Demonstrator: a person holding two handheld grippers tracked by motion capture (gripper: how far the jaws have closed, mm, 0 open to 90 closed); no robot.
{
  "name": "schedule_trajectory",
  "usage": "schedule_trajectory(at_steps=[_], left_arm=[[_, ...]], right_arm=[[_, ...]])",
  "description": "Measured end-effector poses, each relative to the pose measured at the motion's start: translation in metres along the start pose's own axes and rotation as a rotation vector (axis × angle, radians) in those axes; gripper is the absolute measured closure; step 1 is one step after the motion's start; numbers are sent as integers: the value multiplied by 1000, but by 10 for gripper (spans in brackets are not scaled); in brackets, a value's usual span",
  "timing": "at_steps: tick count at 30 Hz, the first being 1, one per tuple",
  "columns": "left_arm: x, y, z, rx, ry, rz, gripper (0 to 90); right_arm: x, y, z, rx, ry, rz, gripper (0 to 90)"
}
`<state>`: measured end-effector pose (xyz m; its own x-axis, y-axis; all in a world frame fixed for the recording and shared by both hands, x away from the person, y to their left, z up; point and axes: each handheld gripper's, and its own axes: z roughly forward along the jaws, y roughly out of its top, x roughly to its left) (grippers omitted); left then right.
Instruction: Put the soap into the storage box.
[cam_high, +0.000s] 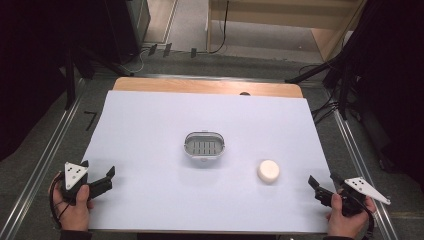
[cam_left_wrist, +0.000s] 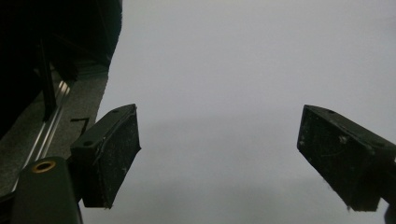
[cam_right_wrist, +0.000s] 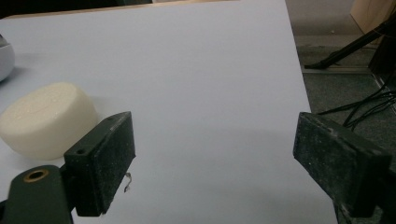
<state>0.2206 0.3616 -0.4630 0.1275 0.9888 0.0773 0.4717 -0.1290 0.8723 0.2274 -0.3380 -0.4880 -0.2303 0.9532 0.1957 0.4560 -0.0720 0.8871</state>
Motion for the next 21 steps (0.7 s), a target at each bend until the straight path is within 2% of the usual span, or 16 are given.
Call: schedule_trajectory(at_steps=[3,6,8,10,12,14,16,17,21], left_arm=[[1,-1,-2,-19,7,-17,137],[3,-1,-2,-17,8,-34,136],[2,-1,-1,-14,7,-26,135],[1,0,-1,-10,8,-18,135],[1,0,-1,-9,7,-18,135],[2,0,-1,-10,4,-24,135],[2,0,-1,-8,4,-21,135],[1,0,-1,-10,7,-18,135],[1,-1,-2,-20,11,-18,135]], right_arm=[[0,1,2,24,30,-6,149],[0,1,2,17,8,-6,183],[0,1,1,17,9,23,199],[-3,0,0,16,24,74,212],[-6,-1,0,17,18,117,207],[-7,-1,1,28,21,137,181],[-7,0,1,32,16,132,165],[-4,1,3,74,8,102,147],[1,4,7,133,17,32,141]])
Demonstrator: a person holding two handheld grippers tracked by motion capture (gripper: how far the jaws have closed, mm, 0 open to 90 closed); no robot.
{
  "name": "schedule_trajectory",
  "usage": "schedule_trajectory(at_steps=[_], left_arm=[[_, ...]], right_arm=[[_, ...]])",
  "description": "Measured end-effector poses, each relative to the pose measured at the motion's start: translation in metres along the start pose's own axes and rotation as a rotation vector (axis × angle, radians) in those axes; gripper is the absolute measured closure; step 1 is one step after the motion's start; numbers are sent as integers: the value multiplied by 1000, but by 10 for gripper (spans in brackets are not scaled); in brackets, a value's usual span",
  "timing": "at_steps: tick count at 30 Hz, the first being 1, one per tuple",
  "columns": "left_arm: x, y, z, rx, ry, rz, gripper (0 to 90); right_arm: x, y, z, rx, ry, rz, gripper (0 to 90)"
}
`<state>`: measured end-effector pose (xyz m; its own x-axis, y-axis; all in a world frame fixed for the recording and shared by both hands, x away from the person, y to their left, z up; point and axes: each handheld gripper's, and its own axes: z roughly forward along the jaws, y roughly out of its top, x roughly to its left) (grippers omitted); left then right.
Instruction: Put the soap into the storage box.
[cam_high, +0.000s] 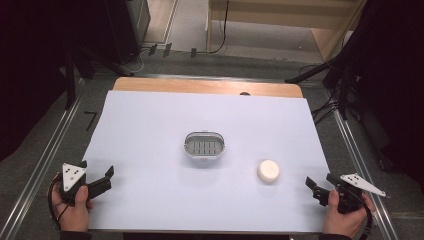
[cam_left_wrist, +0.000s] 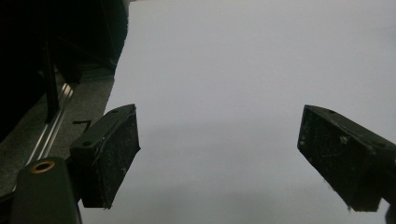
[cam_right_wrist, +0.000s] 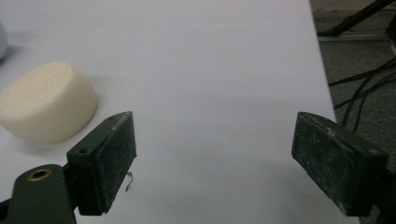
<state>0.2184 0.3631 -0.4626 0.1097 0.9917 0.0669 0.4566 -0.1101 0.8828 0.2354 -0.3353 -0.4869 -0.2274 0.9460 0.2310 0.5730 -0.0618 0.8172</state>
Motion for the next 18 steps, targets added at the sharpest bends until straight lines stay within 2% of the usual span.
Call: schedule_trajectory(at_steps=[3,6,10,13,15,18], left_arm=[[0,0,0,0,-2,-1,135],[0,0,1,6,-7,2,135],[0,0,0,0,-9,4,135],[1,0,0,-4,-10,-2,135],[0,0,0,0,-7,1,135],[-1,0,1,2,-5,7,135]], right_arm=[[1,7,3,78,50,-51,140],[8,19,2,155,46,-142,142],[16,32,6,250,47,-203,148],[21,38,13,313,82,-222,158],[25,41,16,358,91,-236,161],[31,46,19,394,89,-262,161]])
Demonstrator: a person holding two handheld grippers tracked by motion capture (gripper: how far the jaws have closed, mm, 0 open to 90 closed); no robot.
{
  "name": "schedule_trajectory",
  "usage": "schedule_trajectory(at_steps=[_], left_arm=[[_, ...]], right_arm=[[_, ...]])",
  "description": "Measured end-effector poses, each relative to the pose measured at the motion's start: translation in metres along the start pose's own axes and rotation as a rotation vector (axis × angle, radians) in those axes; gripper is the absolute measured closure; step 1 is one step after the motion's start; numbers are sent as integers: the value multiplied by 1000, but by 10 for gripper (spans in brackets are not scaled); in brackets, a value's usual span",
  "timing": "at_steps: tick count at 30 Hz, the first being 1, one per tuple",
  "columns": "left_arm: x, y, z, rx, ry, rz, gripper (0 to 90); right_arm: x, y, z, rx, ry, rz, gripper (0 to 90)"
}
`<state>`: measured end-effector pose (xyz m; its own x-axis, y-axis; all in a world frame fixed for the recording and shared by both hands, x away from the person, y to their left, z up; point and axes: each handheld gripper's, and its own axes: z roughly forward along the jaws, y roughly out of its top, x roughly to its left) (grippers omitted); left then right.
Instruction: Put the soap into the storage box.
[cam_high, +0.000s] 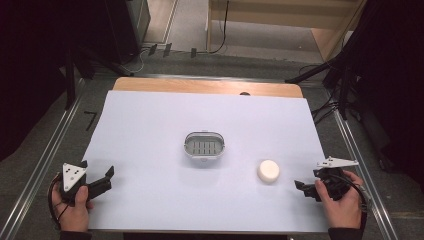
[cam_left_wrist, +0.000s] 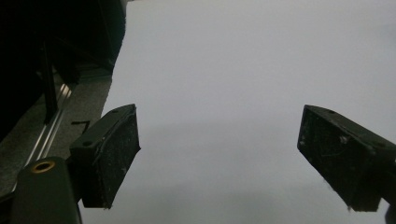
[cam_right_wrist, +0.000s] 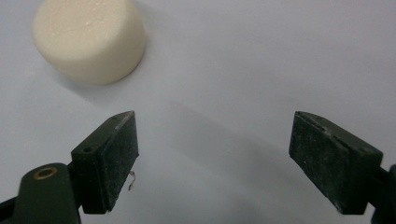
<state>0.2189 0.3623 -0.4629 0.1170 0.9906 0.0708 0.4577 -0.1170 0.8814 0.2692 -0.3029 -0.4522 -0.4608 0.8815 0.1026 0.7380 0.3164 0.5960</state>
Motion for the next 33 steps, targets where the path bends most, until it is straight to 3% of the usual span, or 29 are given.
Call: schedule_trajectory(at_steps=[8,17,33], left_arm=[[0,0,0,4,-4,5,136],[1,0,0,1,-14,-1,136],[1,0,0,9,-20,3,136]], right_arm=[[9,18,3,104,9,-58,161],[26,37,17,210,45,-114,156],[43,50,37,355,85,-180,134]])
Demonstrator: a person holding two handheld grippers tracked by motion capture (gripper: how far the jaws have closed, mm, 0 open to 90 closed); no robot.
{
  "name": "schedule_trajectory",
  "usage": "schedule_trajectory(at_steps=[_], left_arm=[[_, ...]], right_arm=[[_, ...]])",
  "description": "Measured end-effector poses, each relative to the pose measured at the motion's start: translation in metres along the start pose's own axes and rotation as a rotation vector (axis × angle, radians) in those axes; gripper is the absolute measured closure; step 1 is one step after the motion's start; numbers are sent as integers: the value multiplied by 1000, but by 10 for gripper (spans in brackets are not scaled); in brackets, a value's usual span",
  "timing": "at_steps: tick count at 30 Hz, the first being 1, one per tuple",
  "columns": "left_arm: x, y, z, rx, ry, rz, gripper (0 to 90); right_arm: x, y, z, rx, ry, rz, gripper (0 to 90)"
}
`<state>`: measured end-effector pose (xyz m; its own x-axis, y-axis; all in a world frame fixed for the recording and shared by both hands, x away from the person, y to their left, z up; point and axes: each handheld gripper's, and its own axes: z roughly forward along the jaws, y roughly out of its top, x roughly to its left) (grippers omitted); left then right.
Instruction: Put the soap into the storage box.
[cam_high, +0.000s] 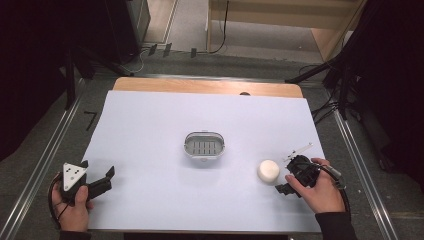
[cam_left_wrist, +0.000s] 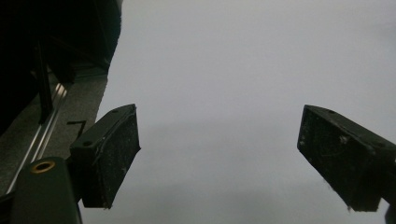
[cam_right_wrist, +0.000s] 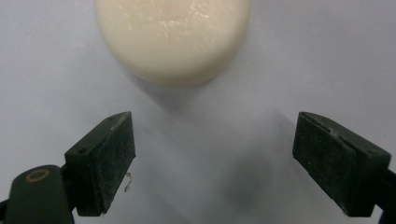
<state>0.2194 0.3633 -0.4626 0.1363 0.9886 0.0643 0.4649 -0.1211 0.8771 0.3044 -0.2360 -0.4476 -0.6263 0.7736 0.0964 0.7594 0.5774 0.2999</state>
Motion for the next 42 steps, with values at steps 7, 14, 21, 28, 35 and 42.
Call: schedule_trajectory(at_steps=[7,14,21,28,35,42], left_arm=[[0,0,0,0,-1,-1,136],[0,0,0,-2,-2,-3,136],[0,0,0,0,-2,-4,136],[0,0,0,1,-3,-5,136],[0,0,1,-1,-4,-7,136],[0,0,1,1,-5,-5,136]], right_arm=[[8,12,2,-14,20,-16,132],[15,23,5,-26,28,-24,132],[19,34,12,-47,-16,32,142],[21,37,12,-75,-6,70,163],[22,41,17,-77,-8,122,204],[24,43,18,-86,-19,189,232]])
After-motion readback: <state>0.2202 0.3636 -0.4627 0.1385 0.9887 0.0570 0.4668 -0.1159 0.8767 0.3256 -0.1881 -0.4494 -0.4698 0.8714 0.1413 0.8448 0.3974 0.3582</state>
